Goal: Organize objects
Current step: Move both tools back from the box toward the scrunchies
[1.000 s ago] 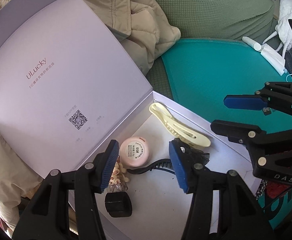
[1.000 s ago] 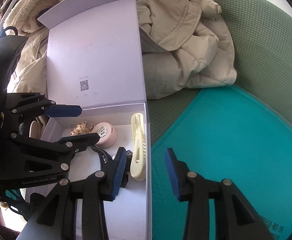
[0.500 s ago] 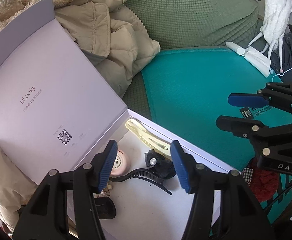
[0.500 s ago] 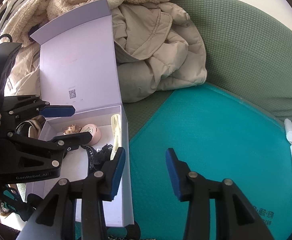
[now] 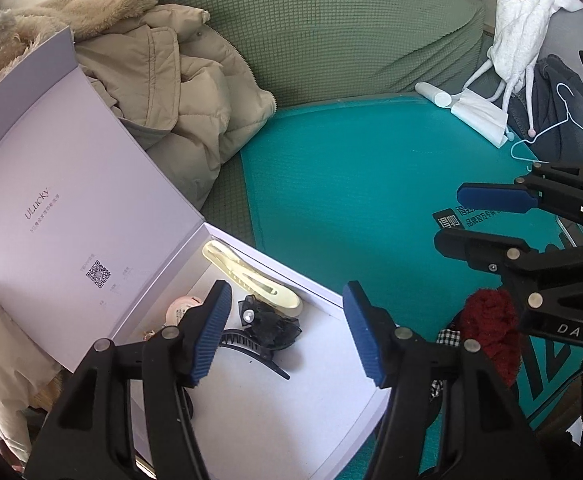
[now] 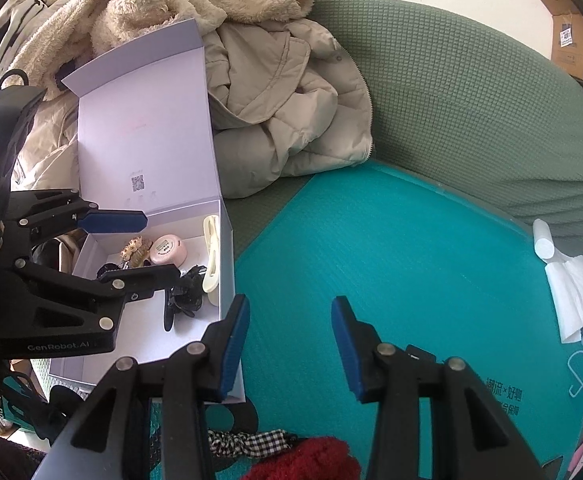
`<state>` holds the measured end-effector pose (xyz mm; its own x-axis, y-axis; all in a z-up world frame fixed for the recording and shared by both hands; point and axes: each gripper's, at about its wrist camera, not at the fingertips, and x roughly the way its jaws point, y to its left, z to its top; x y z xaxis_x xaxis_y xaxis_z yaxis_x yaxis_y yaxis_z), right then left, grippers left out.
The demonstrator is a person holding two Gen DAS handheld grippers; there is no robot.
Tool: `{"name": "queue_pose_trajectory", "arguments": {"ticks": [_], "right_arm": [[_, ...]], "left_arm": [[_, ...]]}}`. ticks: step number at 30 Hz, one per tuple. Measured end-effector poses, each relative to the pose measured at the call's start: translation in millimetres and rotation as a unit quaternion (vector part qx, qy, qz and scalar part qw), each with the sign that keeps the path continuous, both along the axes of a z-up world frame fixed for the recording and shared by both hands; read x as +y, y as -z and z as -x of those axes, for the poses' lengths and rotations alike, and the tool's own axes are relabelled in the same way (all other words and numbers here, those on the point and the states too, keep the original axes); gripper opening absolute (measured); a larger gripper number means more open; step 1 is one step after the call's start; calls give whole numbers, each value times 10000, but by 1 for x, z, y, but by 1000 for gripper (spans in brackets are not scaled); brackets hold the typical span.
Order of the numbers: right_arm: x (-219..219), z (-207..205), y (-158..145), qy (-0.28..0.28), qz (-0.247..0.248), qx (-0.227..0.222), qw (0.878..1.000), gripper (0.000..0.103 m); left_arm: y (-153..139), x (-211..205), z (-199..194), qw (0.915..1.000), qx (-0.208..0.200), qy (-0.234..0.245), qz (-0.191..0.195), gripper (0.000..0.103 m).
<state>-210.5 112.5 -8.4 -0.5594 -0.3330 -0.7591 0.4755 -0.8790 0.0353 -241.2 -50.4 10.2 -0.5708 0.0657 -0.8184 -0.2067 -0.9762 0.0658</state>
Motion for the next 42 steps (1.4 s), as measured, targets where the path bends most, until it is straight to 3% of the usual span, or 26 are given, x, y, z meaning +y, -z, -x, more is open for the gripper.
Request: {"name": "queue_pose_trajectory", "arguments": {"ticks": [16, 31, 32, 34, 42], "right_arm": [[41, -41, -3, 468, -112, 30, 9988, 46], [63, -69, 24, 982, -28, -205, 9950, 46], [63, -72, 26, 995, -16, -240, 9947, 48], [64, -76, 33, 1047, -6, -312, 9940, 66], [64, -89, 57, 1115, 178, -694, 9912, 67]], "left_arm": [[8, 48, -35, 9977, -235, 555, -308, 60], [35, 77, -72, 9906, -479, 1180, -499, 60], [38, 79, -76, 9901, -491, 1226, -485, 60], [43, 82, -83, 9892, -553, 1264, -488, 60], [63, 87, -101, 9872, -716, 1318, -533, 59]]}}
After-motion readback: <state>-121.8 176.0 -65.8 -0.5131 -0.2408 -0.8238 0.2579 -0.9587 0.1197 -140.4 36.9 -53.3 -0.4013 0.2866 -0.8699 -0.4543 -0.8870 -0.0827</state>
